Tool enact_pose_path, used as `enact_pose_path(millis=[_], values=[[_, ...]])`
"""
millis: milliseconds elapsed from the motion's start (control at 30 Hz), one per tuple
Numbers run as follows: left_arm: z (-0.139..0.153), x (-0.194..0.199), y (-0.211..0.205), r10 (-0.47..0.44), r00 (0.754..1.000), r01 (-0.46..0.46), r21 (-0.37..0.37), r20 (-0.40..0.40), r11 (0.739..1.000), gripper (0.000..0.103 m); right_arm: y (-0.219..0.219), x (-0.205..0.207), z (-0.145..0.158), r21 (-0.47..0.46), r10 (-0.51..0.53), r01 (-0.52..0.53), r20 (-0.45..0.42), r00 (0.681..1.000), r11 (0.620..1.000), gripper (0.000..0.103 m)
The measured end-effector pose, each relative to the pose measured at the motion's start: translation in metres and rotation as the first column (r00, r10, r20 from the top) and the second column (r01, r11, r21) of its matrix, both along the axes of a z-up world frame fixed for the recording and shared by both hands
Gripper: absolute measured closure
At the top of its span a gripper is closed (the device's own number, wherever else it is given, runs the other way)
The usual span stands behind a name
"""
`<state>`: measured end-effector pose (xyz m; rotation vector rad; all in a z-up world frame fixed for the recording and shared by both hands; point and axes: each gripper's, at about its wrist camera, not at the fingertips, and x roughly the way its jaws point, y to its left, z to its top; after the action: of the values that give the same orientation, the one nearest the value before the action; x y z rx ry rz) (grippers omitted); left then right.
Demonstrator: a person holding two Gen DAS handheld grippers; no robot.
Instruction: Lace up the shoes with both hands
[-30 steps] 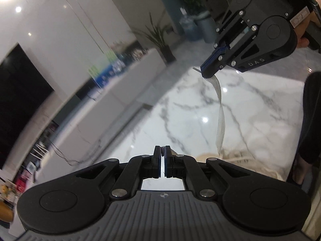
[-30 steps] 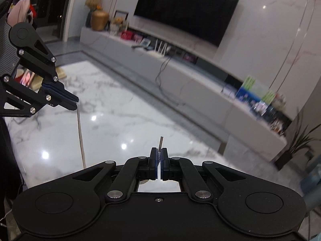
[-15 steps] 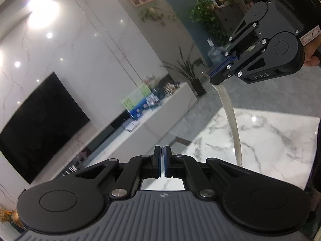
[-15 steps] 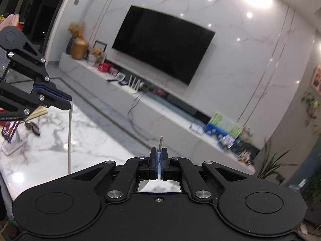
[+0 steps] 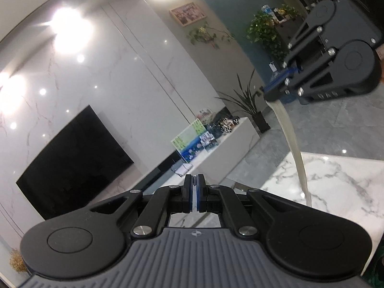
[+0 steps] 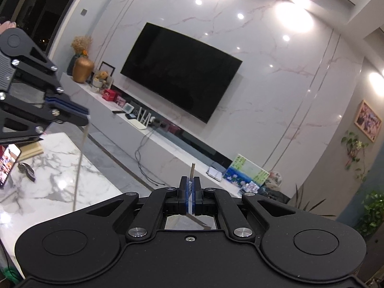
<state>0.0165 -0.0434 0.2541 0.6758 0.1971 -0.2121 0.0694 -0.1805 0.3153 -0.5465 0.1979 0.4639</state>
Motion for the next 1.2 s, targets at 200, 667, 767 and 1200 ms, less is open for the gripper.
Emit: enact_pose_path(millis=[200,667,767,1200], values=[[0.019,0.002,-0.008,-0.011,0.999,0.011,0.006,0.031,1.0,0.101,0.003,-0.007,0.016,0.018,0.034,-0.035,0.017,0.999,0.999,0.102],[0.037,-0.005,-0.015,-0.061,0.996,0.063,-0.03,0.07,0.998,0.101,0.01,-0.01,0.041,0.094,0.096,-0.095,-0.001,0.995,0.991,0.102],[0.037,-0.007,-0.016,-0.071,0.995,0.073,-0.023,0.069,0.997,0.101,0.012,-0.012,0.044,0.11,0.104,-0.104,0.005,0.995,0.989,0.102],[0.037,-0.006,-0.015,-0.08,0.994,0.082,-0.019,0.074,0.996,0.101,0.021,-0.013,0.044,0.108,0.108,-0.11,0.025,0.994,0.988,0.103]])
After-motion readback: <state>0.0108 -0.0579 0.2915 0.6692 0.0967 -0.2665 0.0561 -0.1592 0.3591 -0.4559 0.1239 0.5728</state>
